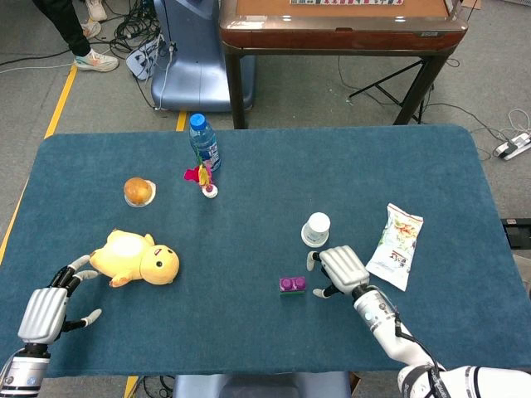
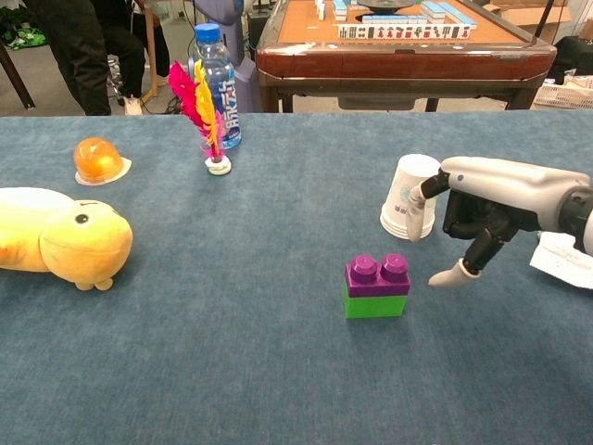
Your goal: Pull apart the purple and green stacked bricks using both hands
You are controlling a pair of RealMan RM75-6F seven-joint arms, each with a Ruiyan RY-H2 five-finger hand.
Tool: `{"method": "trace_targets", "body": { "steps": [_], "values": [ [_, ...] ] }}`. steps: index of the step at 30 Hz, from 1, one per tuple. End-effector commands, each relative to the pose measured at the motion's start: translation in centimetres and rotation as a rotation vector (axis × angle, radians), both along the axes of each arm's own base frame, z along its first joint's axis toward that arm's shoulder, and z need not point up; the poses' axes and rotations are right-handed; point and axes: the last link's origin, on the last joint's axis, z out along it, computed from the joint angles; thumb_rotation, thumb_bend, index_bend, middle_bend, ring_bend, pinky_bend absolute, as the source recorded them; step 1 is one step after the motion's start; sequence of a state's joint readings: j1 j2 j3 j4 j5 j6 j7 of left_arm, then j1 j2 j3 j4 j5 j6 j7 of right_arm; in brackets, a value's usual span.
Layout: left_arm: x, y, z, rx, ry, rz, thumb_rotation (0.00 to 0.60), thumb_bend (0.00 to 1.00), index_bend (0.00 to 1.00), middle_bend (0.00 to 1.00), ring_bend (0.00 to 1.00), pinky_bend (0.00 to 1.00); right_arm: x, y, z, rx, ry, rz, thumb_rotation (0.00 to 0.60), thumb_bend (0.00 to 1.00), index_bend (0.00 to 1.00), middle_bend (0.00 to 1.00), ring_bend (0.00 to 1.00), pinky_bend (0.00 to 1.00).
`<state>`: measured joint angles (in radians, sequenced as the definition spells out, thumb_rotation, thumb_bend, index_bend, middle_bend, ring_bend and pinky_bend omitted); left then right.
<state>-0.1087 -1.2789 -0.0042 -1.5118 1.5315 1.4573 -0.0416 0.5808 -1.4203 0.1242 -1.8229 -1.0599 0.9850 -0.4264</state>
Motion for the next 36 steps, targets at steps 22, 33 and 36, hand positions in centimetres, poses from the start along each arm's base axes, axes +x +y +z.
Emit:
{"method": "trace_targets", "body": {
  "steps": [22,33,36],
  "values": [
    [-0.4,-0.3,-0.5,-0.012,-0.006,0.009,0.600,0.15,0.36,0.13,0.17,0.53,1.0,-0.6,-2.7,0.048,-0.062,-0.096,0.600,0.00,0.46,1.00,1.00,1.00],
    [-0.5,-0.4,-0.6,-0.017,-0.008,0.012,0.600,0.15,0.36,0.13,0.17,0.53,1.1,-0.7,-3.3,0.078,-0.072,-0.107,0.600,0.00,0.50,1.00,1.00,1.00],
    [-0.5,-0.4,-0.7,-0.020,-0.008,0.013,0.600,0.15,0.36,0.13,0.17,0.53,1.1,-0.8,-3.5,0.084,-0.072,-0.106,0.600,0.05,0.51,1.00,1.00,1.00]
  ]
}}
